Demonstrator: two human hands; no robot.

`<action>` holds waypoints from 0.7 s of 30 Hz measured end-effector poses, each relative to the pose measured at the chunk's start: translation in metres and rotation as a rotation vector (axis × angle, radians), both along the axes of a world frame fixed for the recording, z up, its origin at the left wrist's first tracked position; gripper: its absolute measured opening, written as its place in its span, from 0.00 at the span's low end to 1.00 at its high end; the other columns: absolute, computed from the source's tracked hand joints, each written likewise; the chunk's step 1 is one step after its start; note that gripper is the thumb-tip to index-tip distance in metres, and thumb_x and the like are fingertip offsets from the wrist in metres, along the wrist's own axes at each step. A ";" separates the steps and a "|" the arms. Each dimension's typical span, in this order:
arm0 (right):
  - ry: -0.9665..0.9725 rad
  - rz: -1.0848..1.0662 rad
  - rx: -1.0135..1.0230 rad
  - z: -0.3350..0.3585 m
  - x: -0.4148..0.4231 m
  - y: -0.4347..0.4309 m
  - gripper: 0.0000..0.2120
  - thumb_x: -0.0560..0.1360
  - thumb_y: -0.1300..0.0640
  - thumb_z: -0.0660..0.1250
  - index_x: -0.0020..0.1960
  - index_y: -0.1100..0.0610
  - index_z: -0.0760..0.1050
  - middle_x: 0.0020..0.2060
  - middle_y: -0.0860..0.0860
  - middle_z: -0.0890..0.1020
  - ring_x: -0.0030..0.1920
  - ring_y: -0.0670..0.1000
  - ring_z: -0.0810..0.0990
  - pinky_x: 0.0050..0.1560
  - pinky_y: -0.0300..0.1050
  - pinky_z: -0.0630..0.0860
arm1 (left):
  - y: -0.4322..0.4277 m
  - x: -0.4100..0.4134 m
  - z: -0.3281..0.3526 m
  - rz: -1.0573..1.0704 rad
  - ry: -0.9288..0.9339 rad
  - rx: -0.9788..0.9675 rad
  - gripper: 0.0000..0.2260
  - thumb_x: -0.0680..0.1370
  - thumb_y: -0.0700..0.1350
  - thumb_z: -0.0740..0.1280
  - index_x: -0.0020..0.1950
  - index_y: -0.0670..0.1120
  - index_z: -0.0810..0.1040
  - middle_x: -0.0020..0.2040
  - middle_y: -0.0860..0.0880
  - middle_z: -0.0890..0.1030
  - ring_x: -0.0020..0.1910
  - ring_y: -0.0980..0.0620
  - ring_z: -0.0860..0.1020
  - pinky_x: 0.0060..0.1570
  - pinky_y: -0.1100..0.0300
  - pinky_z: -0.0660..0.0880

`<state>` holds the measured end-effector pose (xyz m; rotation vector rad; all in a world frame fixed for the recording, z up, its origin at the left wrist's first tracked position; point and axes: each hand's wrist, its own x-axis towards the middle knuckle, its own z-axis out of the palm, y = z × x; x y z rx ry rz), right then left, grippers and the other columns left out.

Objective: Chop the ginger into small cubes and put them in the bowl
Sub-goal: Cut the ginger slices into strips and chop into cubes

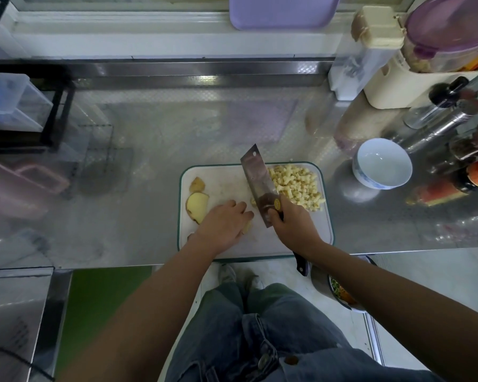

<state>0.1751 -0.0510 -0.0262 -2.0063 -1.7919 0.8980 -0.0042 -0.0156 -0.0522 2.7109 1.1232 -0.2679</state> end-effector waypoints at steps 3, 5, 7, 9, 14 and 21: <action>-0.015 0.027 -0.031 0.002 -0.003 0.000 0.11 0.80 0.55 0.59 0.58 0.59 0.71 0.41 0.57 0.81 0.39 0.57 0.78 0.40 0.55 0.77 | -0.007 0.003 -0.003 0.075 -0.016 -0.010 0.15 0.76 0.47 0.62 0.61 0.45 0.70 0.56 0.46 0.73 0.53 0.46 0.72 0.47 0.53 0.73; -0.030 0.049 -0.024 0.002 -0.004 0.000 0.11 0.80 0.55 0.59 0.58 0.60 0.71 0.41 0.58 0.81 0.39 0.59 0.79 0.40 0.57 0.77 | -0.012 0.006 -0.006 0.203 -0.053 -0.011 0.14 0.76 0.47 0.62 0.60 0.45 0.70 0.57 0.46 0.73 0.54 0.47 0.71 0.49 0.55 0.72; -0.046 0.070 -0.007 0.002 -0.004 0.000 0.11 0.80 0.54 0.59 0.57 0.61 0.71 0.40 0.59 0.81 0.39 0.59 0.79 0.39 0.56 0.77 | -0.018 0.011 -0.008 0.349 -0.102 -0.004 0.14 0.76 0.47 0.63 0.60 0.44 0.70 0.57 0.46 0.73 0.55 0.47 0.71 0.49 0.57 0.71; -0.067 0.089 -0.003 0.003 -0.005 0.000 0.11 0.80 0.55 0.59 0.57 0.61 0.71 0.40 0.58 0.81 0.38 0.59 0.79 0.37 0.55 0.77 | -0.022 0.016 -0.009 0.528 -0.158 -0.003 0.13 0.77 0.46 0.63 0.60 0.44 0.71 0.57 0.46 0.73 0.55 0.48 0.71 0.49 0.58 0.71; -0.141 0.139 -0.027 0.002 -0.008 -0.003 0.09 0.80 0.55 0.58 0.54 0.60 0.70 0.38 0.58 0.79 0.37 0.59 0.78 0.35 0.50 0.75 | -0.022 0.021 -0.010 0.782 -0.309 -0.021 0.13 0.77 0.47 0.65 0.59 0.44 0.72 0.55 0.45 0.75 0.54 0.47 0.73 0.54 0.57 0.70; -0.230 0.229 -0.039 -0.002 -0.013 -0.011 0.09 0.82 0.52 0.55 0.49 0.57 0.67 0.33 0.52 0.72 0.33 0.55 0.73 0.34 0.45 0.67 | -0.029 0.004 -0.013 0.746 -0.369 -0.028 0.11 0.75 0.46 0.68 0.57 0.45 0.77 0.53 0.46 0.77 0.52 0.47 0.75 0.47 0.57 0.72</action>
